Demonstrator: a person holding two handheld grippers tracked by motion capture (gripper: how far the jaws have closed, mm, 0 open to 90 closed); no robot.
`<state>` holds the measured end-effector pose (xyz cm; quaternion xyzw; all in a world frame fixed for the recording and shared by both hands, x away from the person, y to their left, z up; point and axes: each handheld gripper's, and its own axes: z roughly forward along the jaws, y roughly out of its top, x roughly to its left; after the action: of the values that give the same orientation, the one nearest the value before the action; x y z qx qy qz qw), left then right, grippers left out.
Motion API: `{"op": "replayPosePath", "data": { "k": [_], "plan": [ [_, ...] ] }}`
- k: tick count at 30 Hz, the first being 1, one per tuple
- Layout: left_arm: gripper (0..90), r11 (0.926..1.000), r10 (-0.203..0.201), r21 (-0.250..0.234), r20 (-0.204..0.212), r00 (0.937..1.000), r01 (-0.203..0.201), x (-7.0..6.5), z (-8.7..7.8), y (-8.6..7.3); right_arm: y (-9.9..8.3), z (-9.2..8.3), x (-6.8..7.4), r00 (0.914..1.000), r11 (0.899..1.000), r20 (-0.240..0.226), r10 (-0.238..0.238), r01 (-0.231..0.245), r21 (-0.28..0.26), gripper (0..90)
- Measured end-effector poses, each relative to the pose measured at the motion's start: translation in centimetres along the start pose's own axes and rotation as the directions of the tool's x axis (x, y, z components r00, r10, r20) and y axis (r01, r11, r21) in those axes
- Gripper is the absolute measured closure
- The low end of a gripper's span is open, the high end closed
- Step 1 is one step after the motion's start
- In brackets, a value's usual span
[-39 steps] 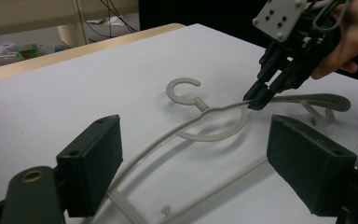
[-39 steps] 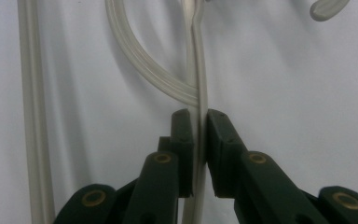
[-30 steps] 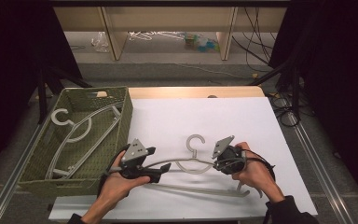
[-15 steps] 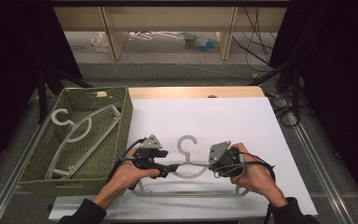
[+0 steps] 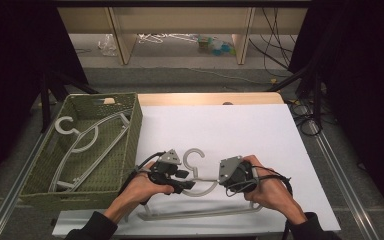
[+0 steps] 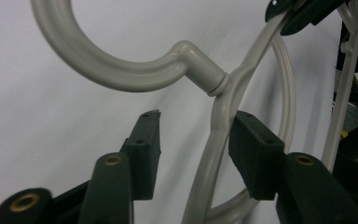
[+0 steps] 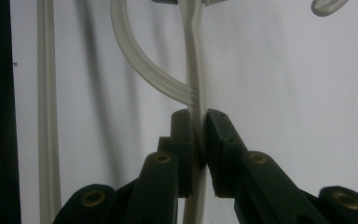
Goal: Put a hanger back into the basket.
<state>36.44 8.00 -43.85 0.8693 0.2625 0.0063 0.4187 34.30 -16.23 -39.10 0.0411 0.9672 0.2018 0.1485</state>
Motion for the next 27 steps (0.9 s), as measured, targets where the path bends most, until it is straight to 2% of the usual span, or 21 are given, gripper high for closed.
{"op": "replayPosePath", "data": {
  "k": [3, 5, 6, 7, 12, 13, 14, 19, 22, 25, 26, 27],
  "plan": [
    [62.1, 0.9997, 0.023, 0.005, 0.014, 0.9996, -0.023, -0.1, 0.1, 0.1, 0.0, 0.0, 0.0, 1.0000, 1.000, 0.004, -0.005, 0.005, -0.002, 82.0],
    [66.7, 0.9997, 0.022, 0.004, 0.033, 0.9992, -0.022, -0.3, 0.3, 0.1, 0.0, 0.0, 0.0, 1.0000, 1.000, 0.000, -0.008, 0.008, -0.001, 82.0],
    [71.0, 0.9993, 0.036, 0.006, 0.021, 0.9991, -0.036, -0.4, 0.3, 0.2, 0.0, 0.0, 0.0, 1.0000, 1.000, 0.004, -0.009, 0.009, -0.001, 82.0],
    [71.6, 0.9984, 0.056, 0.010, 0.020, 0.9983, -0.056, -0.5, 0.3, 0.3, 0.0, 0.0, 0.0, 1.0000, 1.000, 0.002, -0.006, 0.006, -0.003, 81.9],
    [74.3, 0.9967, 0.079, 0.016, 0.024, 0.9965, -0.080, -0.9, 0.0, 0.4, -0.2, -0.1, -0.2, 0.9998, 1.000, -0.004, -0.021, 0.021, -0.019, 81.8],
    [74.9, 0.9948, 0.097, 0.028, 0.025, 0.9949, -0.098, -0.9, -0.2, 0.4, -0.2, -0.1, -0.2, 0.9998, 1.000, -0.008, -0.019, 0.019, -0.021, 81.8],
    [75.6, 0.9953, 0.094, 0.022, 0.026, 0.9953, -0.094, -1.1, -0.2, 0.3, -0.2, -0.1, -0.2, 0.9997, 0.999, -0.011, -0.022, 0.022, -0.026, 81.7],
    [79.7, 0.9880, 0.148, 0.040, 0.034, 0.9885, -0.149, -2.1, -0.8, 0.5, -0.3, -0.2, -0.2, 0.9996, 0.999, -0.016, -0.024, 0.024, -0.036, 79.9],
    [80.6, 0.9873, 0.152, 0.042, 0.023, 0.9880, -0.153, -2.5, -1.1, 0.6, -0.4, -0.3, -0.3, 0.9997, 0.999, -0.019, -0.013, 0.013, -0.050, 78.6],
    [80.7, 0.9887, 0.145, 0.037, 0.015, 0.9893, -0.145, -2.4, -1.6, 0.6, -0.4, -0.4, -0.5, 0.9993, 0.996, -0.022, 0.030, -0.032, -0.081, 75.5],
    [80.7, 0.9919, 0.124, 0.027, 0.005, 0.9922, -0.124, -2.3, -1.9, 0.6, -0.4, -0.4, -0.5, 0.9981, 0.993, -0.018, 0.059, -0.060, -0.101, 72.6],
    [80.7, 0.9919, 0.124, 0.027, 0.005, 0.9922, -0.124, -2.3, -1.9, 0.6, -0.5, -0.6, -0.7, 0.9934, 0.983, -0.013, 0.114, -0.115, -0.141, 64.8]
  ]
}}
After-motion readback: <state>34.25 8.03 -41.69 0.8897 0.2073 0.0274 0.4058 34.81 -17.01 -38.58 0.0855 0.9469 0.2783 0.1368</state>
